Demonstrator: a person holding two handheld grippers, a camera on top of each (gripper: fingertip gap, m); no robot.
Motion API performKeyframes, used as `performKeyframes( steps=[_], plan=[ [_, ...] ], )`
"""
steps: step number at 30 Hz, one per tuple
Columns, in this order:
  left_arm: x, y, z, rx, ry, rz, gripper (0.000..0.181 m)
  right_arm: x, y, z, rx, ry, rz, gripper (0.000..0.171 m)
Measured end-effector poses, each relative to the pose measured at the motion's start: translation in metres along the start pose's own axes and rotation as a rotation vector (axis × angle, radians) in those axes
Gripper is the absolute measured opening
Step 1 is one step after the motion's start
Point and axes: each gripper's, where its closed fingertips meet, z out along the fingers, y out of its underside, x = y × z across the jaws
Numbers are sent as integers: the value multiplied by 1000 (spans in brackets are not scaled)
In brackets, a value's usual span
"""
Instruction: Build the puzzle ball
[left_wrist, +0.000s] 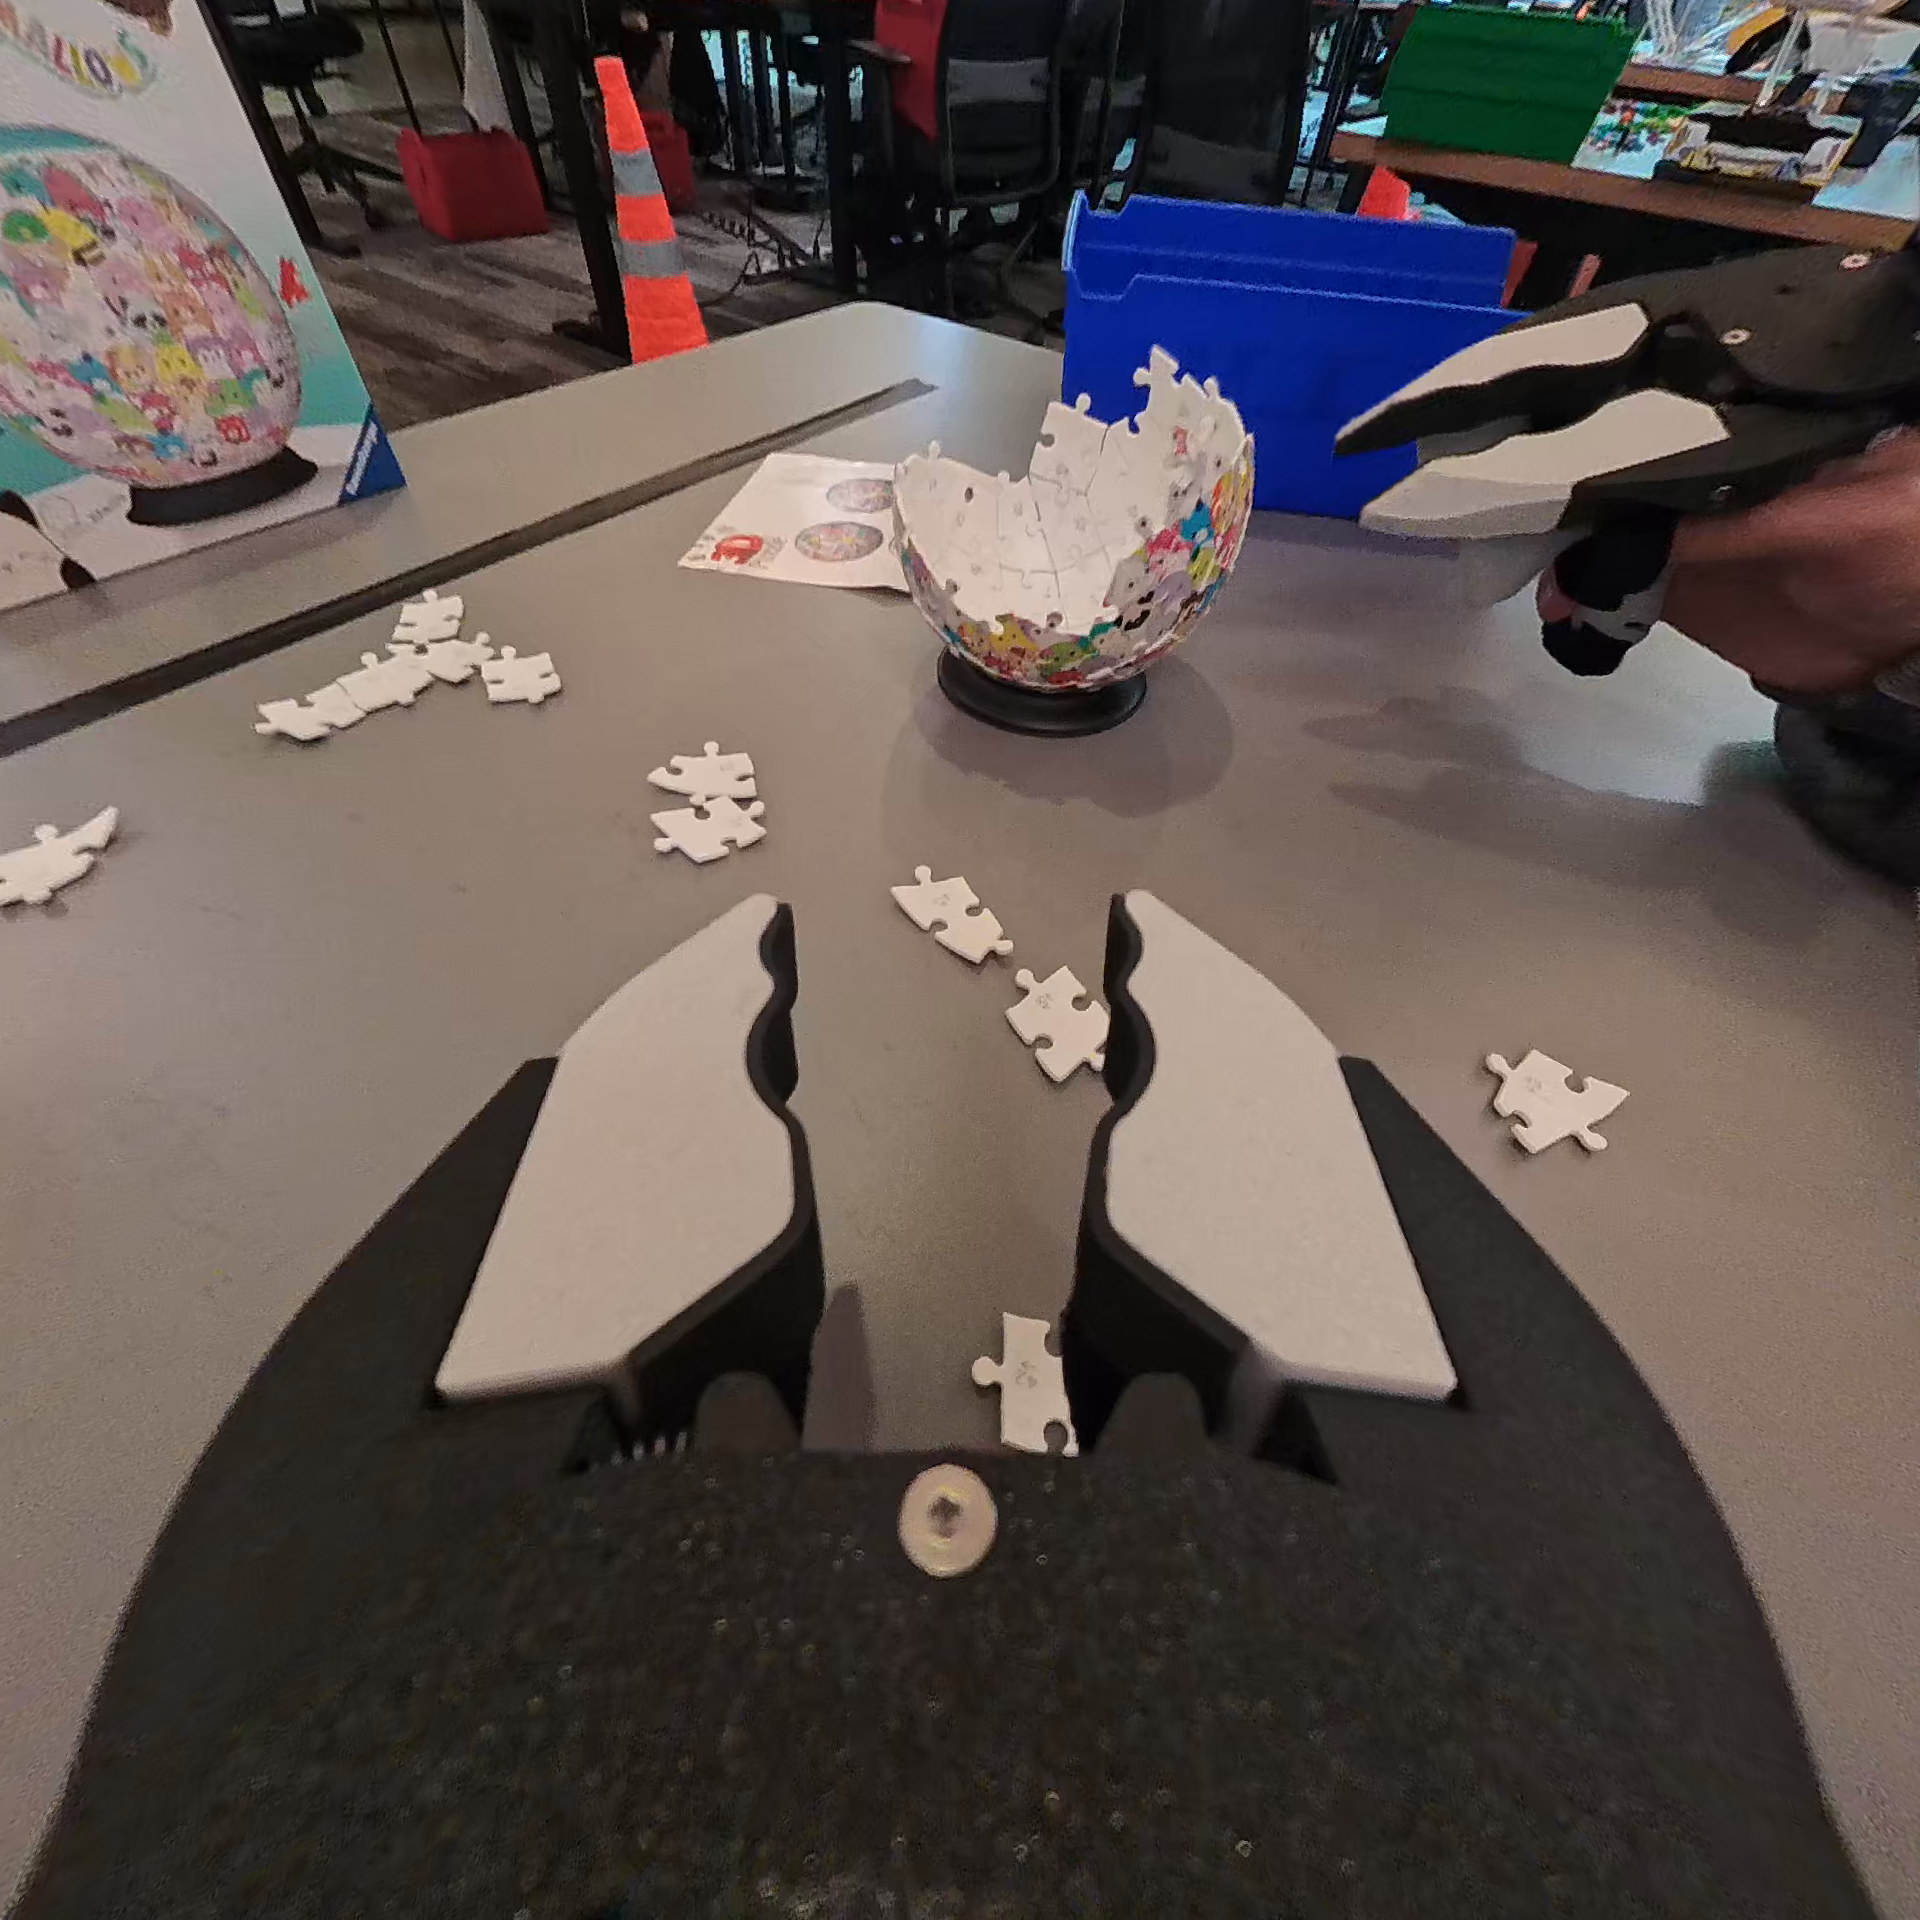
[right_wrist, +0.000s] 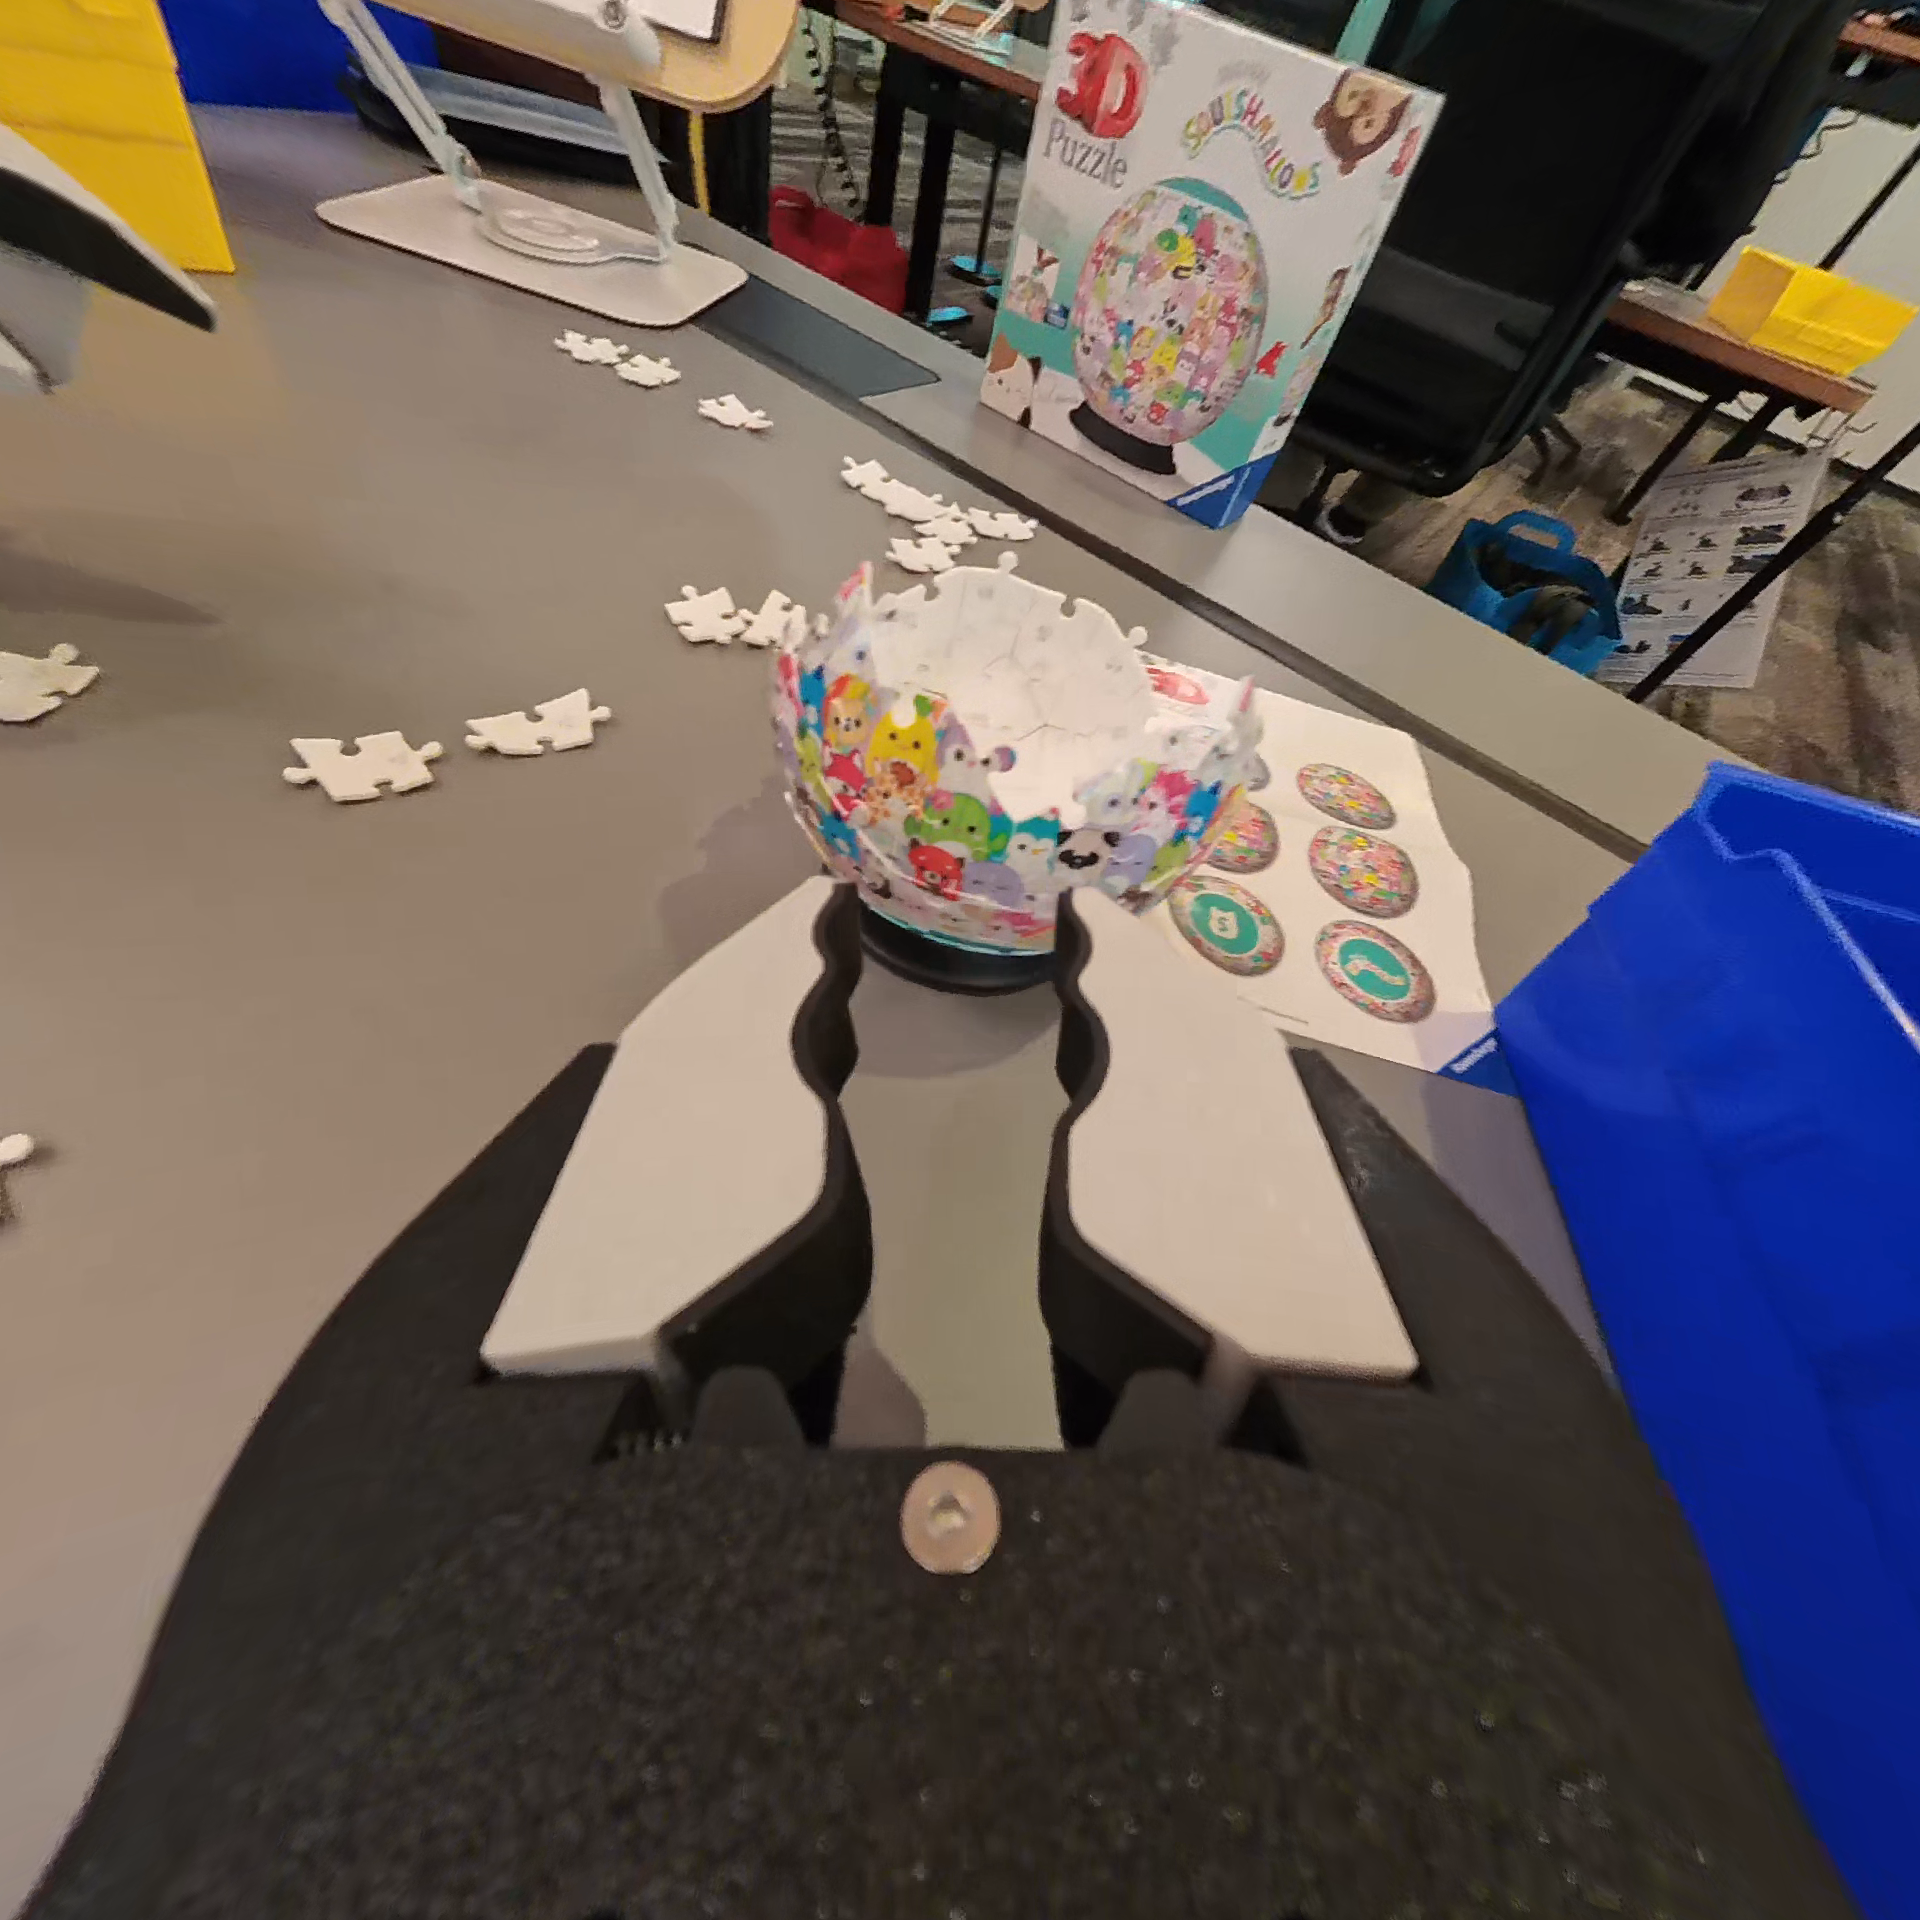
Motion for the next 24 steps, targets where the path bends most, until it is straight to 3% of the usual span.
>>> performKeyframes(
  steps=[8,12,15,18,24],
  plan=[
    [17,-2,5,-15,103,-83,61,10,7,4,-38,18,38,33],
    [22,-28,24,-73,118,65,56,9,7,3,-36,11,32,31],
    [25,-74,58,-165,230,159,47,8,5,3,-28,2,21,31],
    [29,-98,106,-392,385,267,48,10,4,5,-18,-11,49,31],
    [40,-74,191,-730,586,567,38,15,5,5,6,-38,120,31]
  ],
)
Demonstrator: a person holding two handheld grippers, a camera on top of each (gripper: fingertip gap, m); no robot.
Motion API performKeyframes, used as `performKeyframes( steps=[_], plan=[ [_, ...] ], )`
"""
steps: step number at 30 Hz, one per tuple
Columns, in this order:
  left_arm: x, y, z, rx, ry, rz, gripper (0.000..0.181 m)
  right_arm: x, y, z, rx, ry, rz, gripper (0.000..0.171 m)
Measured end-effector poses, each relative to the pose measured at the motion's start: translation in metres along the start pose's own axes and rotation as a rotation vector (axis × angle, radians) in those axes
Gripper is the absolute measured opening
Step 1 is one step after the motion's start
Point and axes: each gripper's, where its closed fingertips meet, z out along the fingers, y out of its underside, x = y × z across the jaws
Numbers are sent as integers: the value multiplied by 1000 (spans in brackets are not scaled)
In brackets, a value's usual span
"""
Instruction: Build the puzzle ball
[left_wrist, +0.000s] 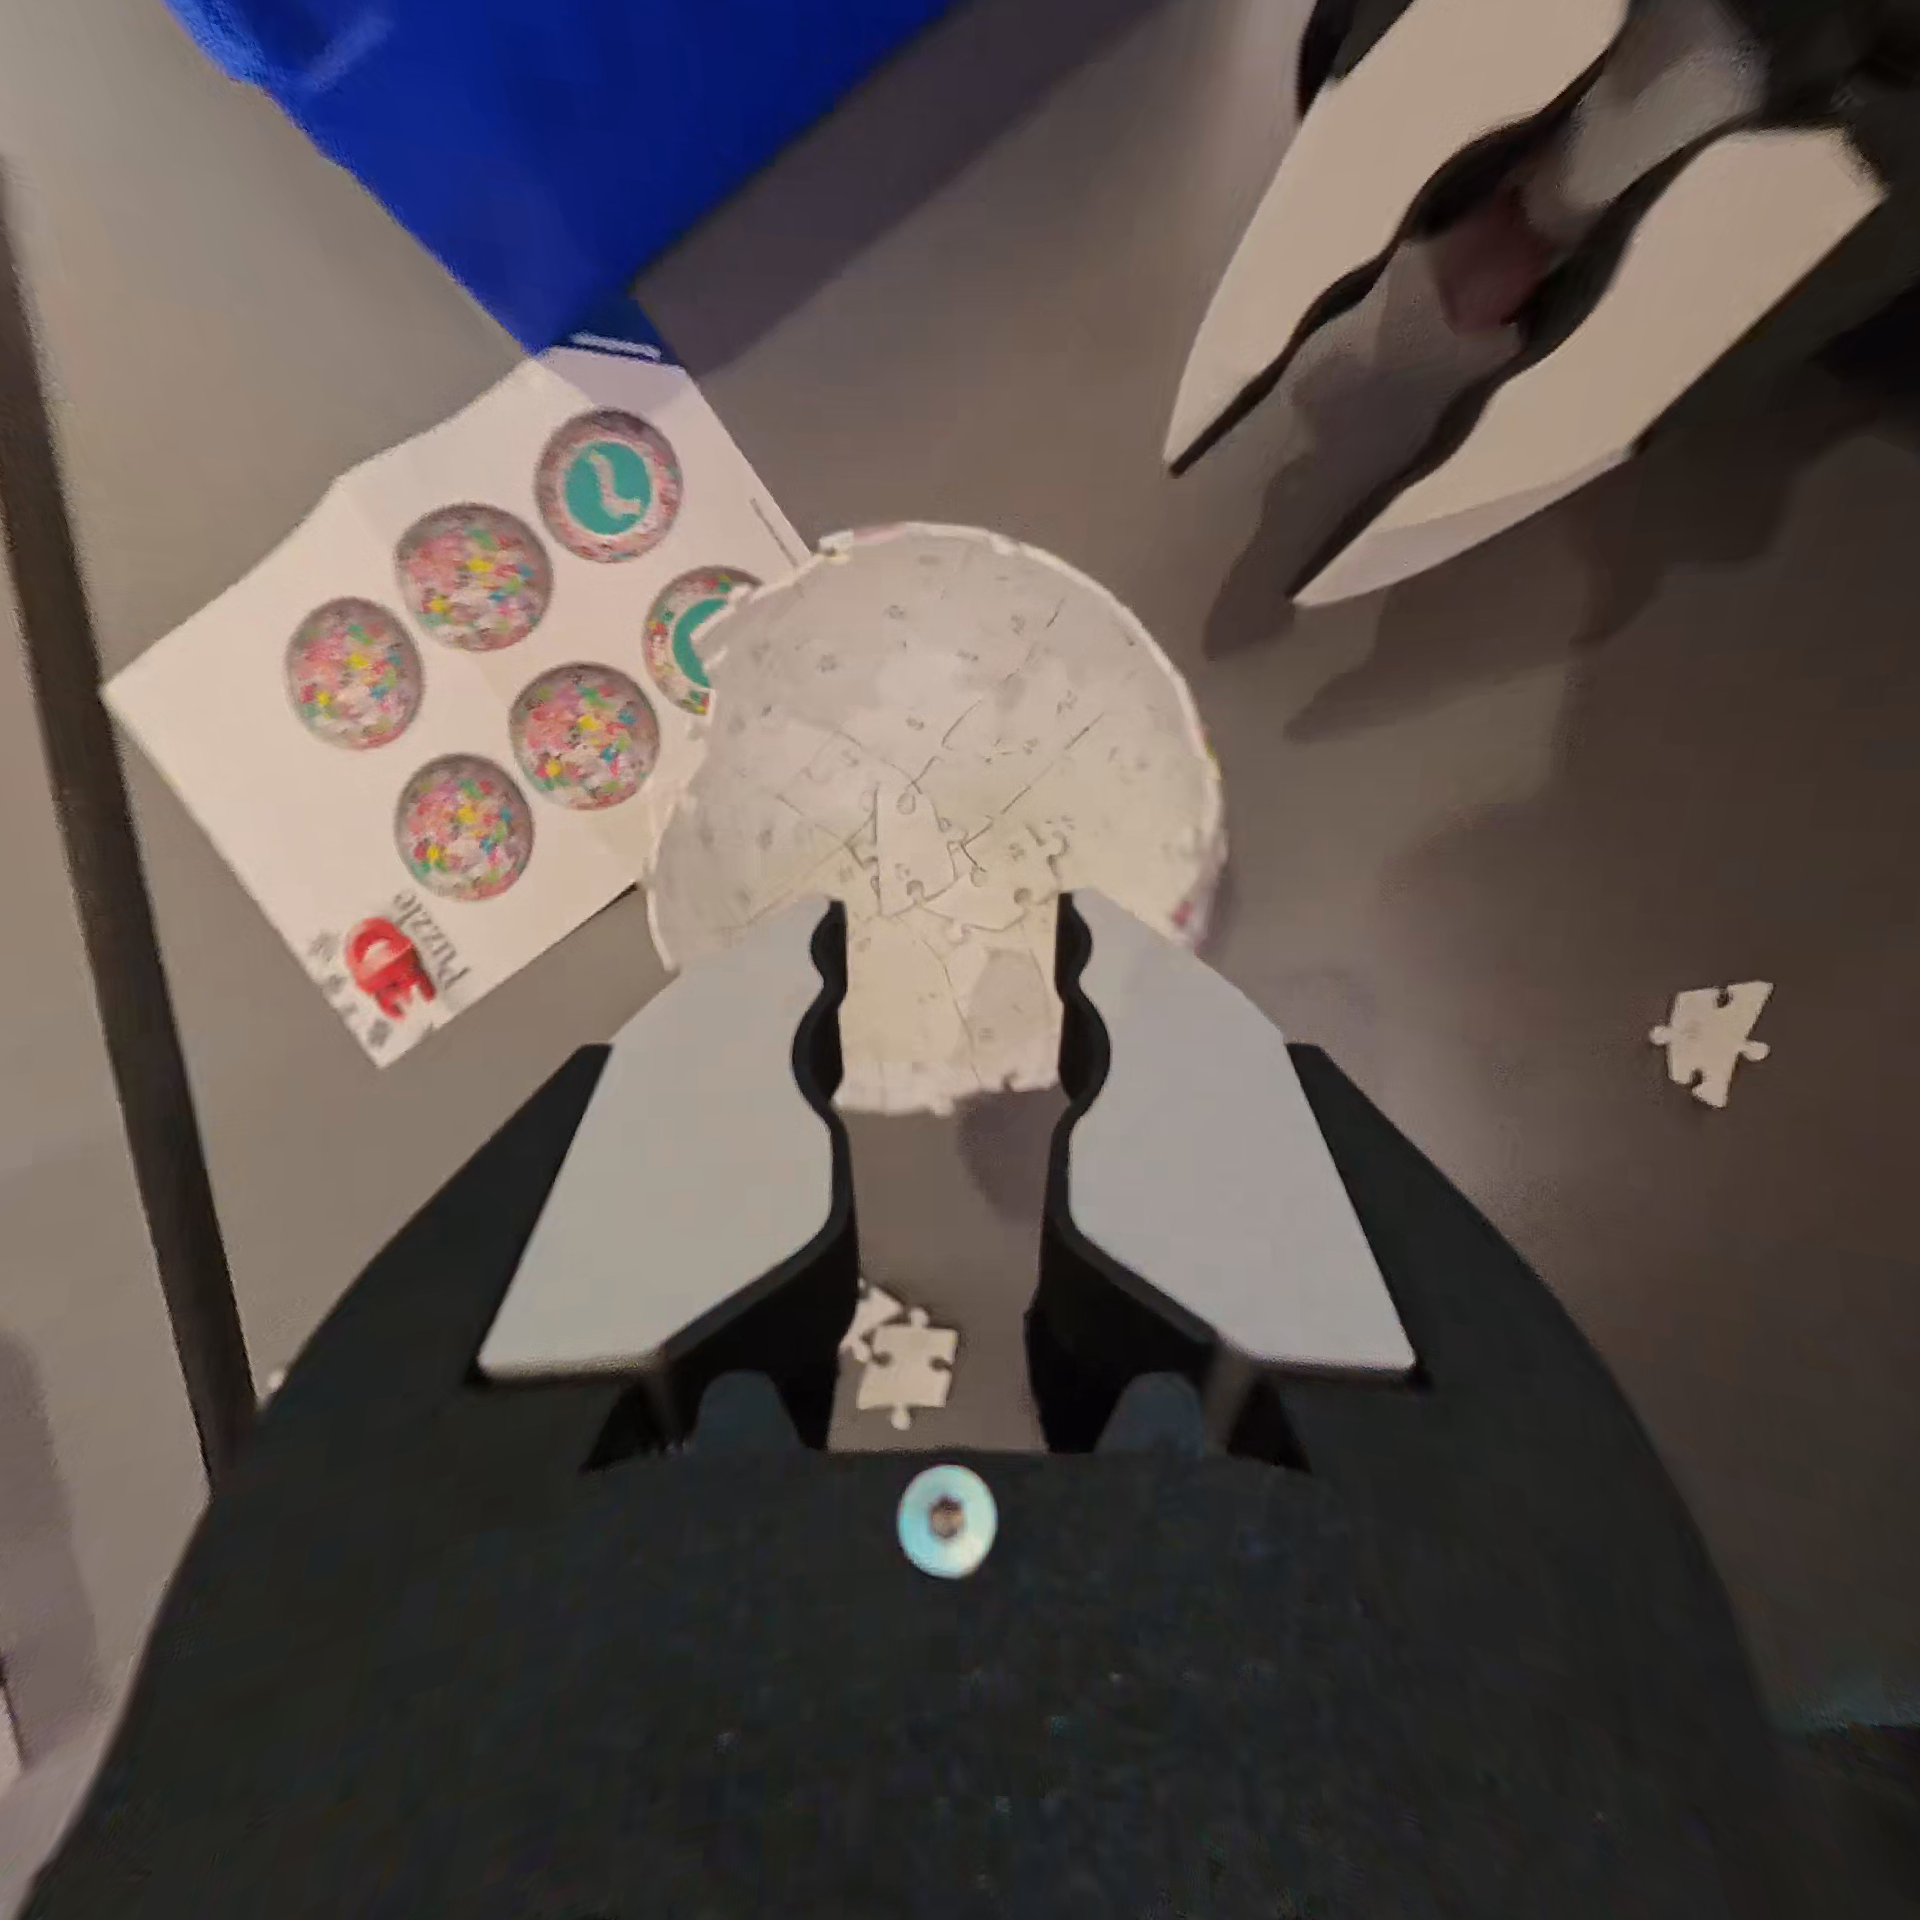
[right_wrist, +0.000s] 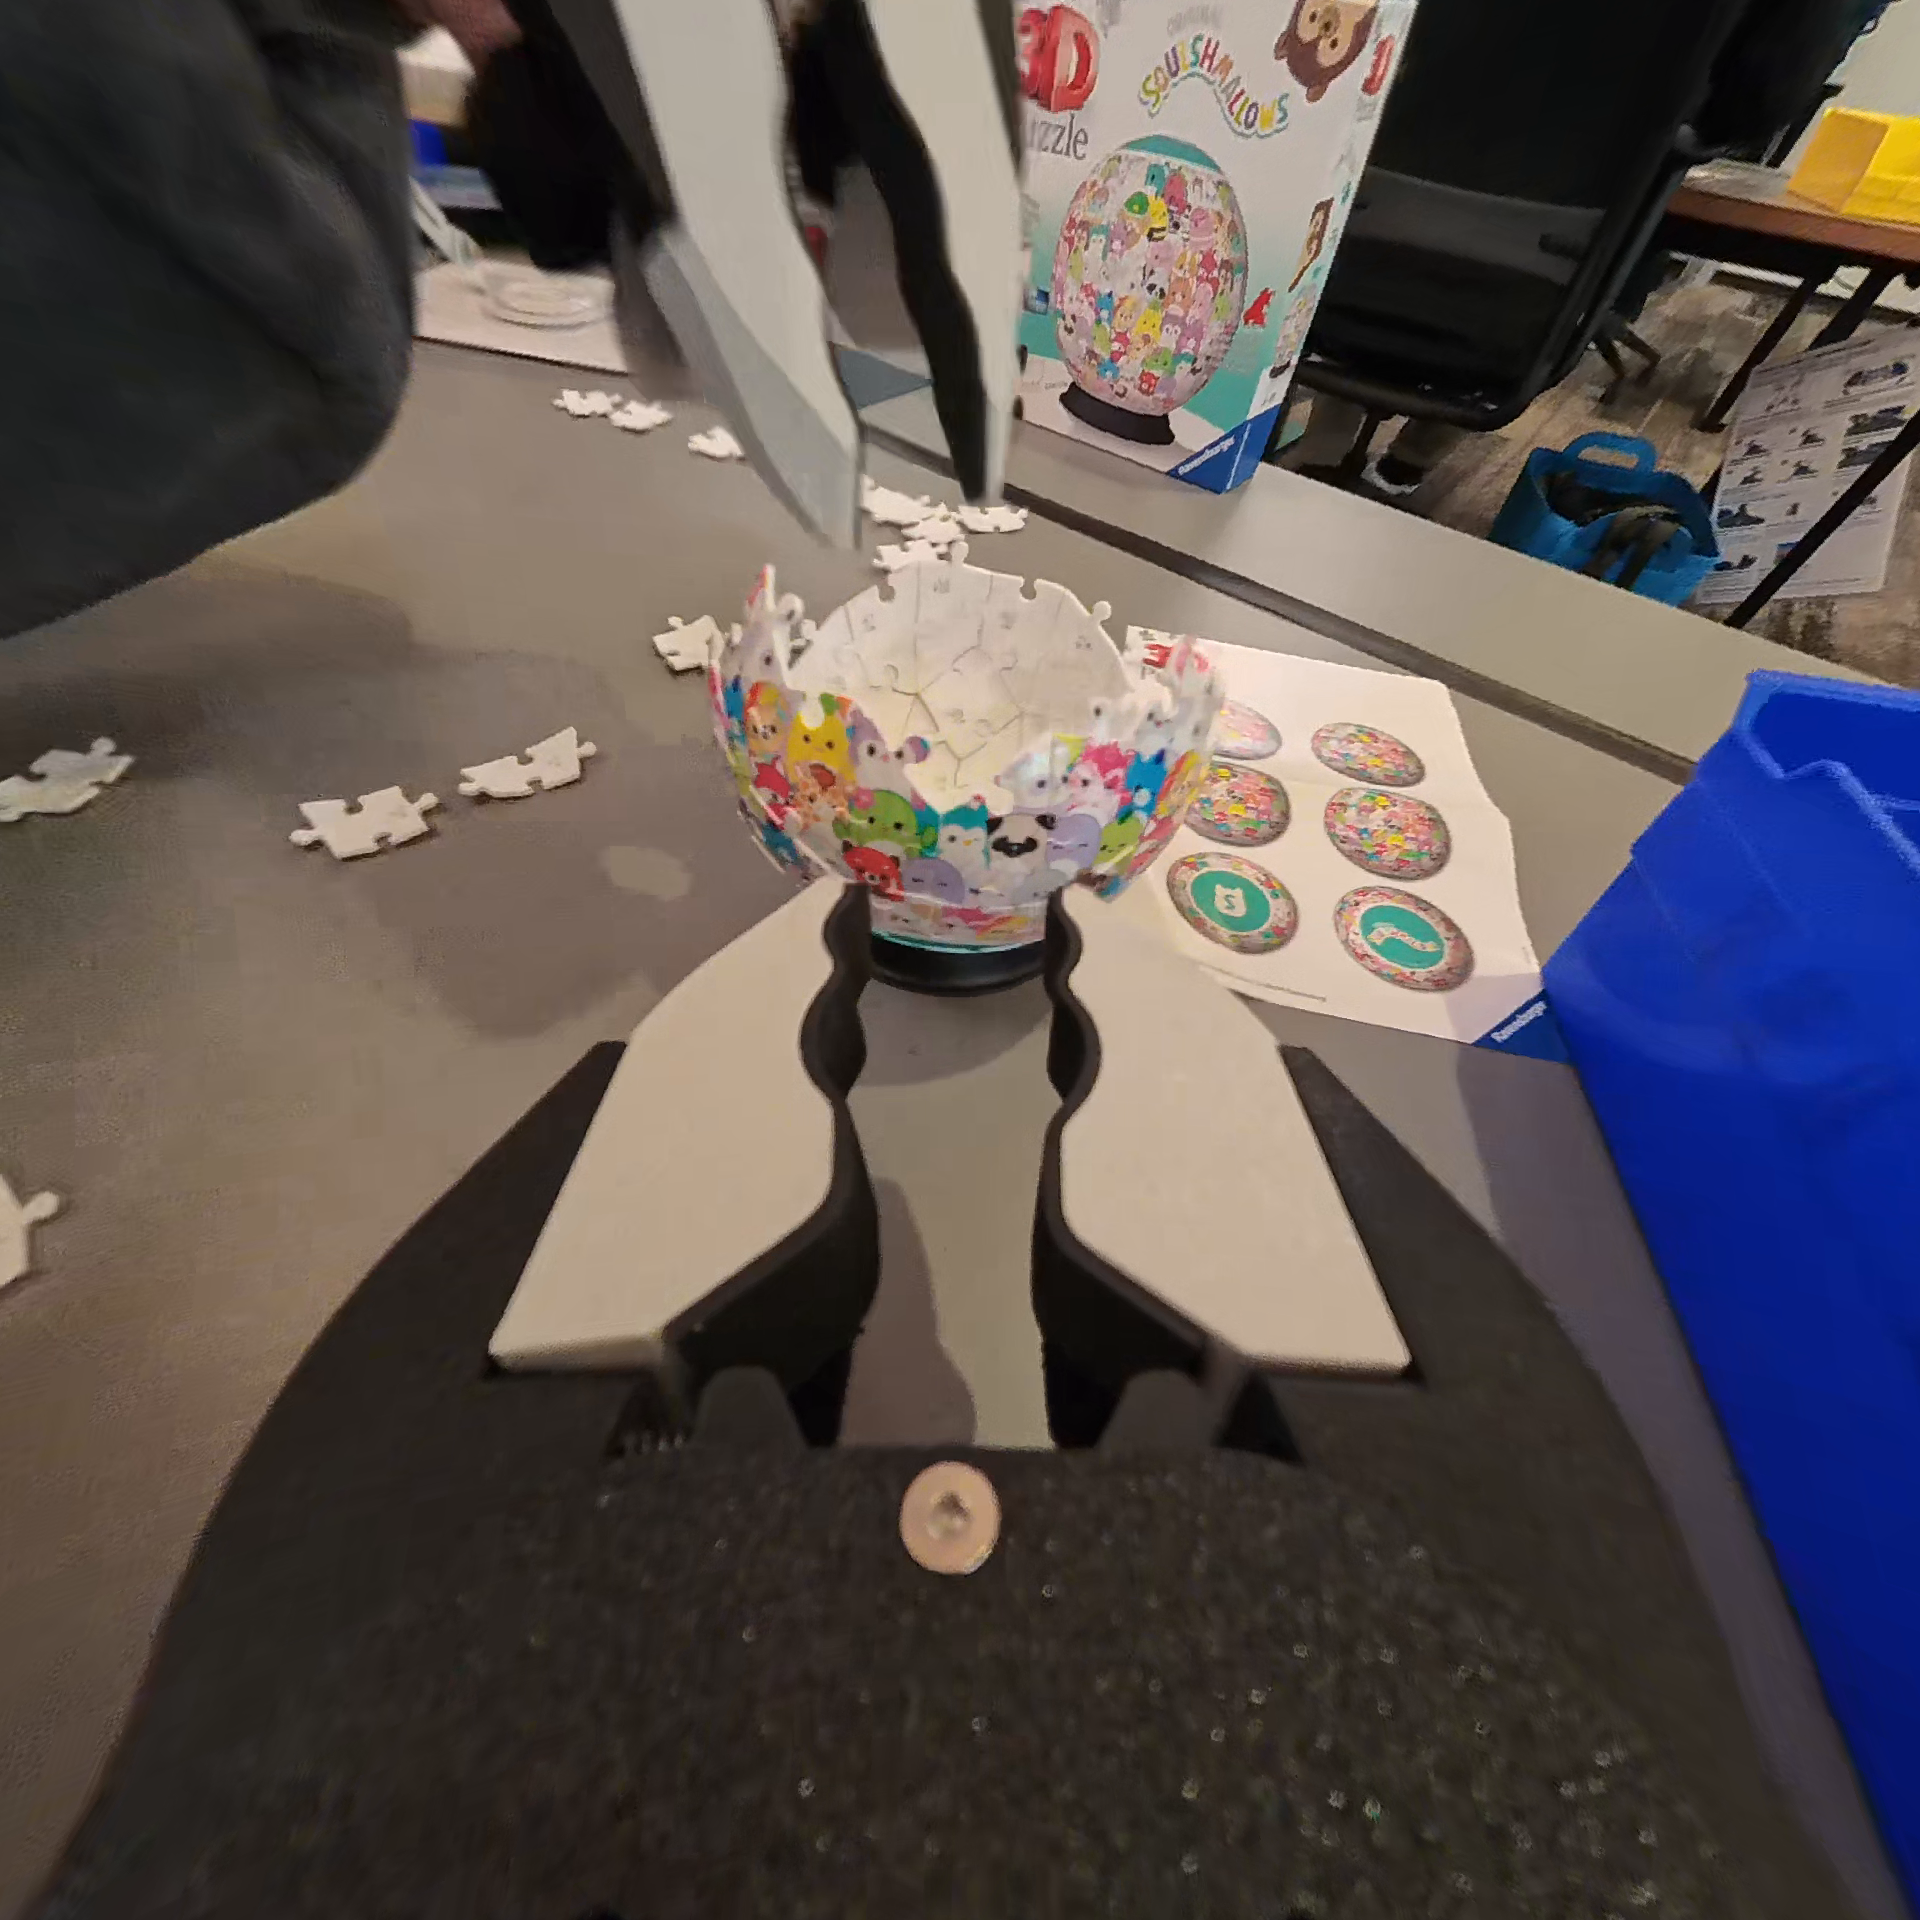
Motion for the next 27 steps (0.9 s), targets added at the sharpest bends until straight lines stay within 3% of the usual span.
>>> performKeyframes(
  steps=[6,14,17,22,25,27],
  plan=[
    [-11,8,48,-217,39,90,37,10,0,-5,23,2,26,31],
    [-17,13,67,-277,-9,52,38,15,-1,-10,52,-31,83,31],
    [-20,6,45,-151,-14,-41,41,15,-1,-11,62,-40,78,35],
    [-40,24,-24,182,-213,-189,45,16,-13,-16,99,-95,58,42],
    [-57,74,-57,377,-368,-306,44,16,-42,-15,70,-169,-83,41],
    [-74,121,-65,468,-450,-414,44,12,-55,-4,-55,-247,-229,48]
  ],
)
